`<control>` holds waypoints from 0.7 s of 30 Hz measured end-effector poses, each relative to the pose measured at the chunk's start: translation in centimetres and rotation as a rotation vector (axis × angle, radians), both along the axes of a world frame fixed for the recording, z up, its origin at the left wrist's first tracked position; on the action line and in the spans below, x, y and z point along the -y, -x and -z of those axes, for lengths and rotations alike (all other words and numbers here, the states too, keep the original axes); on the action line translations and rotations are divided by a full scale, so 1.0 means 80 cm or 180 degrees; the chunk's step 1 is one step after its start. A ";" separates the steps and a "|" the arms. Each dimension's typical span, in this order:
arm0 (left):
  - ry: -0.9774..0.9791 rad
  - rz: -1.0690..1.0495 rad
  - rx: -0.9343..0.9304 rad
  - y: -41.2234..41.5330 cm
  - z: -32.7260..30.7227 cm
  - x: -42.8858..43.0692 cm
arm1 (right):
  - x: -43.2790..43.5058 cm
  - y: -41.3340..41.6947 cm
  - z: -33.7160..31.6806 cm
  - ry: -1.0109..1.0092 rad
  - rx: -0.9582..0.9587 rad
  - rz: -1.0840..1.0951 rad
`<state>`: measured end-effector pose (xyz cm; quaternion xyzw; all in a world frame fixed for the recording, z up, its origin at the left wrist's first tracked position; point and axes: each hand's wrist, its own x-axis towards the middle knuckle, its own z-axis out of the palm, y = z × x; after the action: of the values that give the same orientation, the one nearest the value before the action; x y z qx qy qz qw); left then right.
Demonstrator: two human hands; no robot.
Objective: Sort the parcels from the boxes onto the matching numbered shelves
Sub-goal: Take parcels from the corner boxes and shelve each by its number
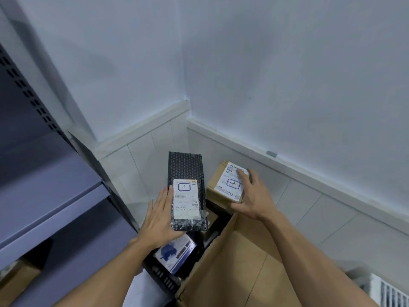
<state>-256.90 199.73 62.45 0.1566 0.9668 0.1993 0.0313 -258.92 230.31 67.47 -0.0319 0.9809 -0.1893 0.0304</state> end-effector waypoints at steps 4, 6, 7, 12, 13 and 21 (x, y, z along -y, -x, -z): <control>-0.0053 0.0134 -0.0153 -0.018 -0.033 0.012 | 0.008 -0.026 -0.033 -0.0121 -0.0121 0.0014; -0.0082 0.0160 -0.0212 -0.027 -0.050 0.020 | 0.012 -0.044 -0.052 -0.0168 -0.0196 0.0042; -0.0098 0.0172 -0.0250 -0.032 -0.057 0.024 | 0.014 -0.055 -0.062 -0.0188 -0.0225 0.0063; -0.0231 0.0262 -0.0442 -0.065 -0.091 0.036 | 0.028 -0.106 -0.099 -0.0465 -0.0366 0.0071; -0.0241 0.0282 -0.0478 -0.073 -0.098 0.038 | 0.030 -0.114 -0.106 -0.0501 -0.0409 0.0057; -0.0291 0.0287 -0.0803 -0.128 -0.154 0.047 | 0.039 -0.159 -0.158 -0.0527 -0.0748 -0.0108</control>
<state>-246.70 195.97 74.77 0.2250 0.9450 0.2202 -0.0886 -246.22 227.17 80.14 -0.0678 0.9893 -0.1021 -0.0790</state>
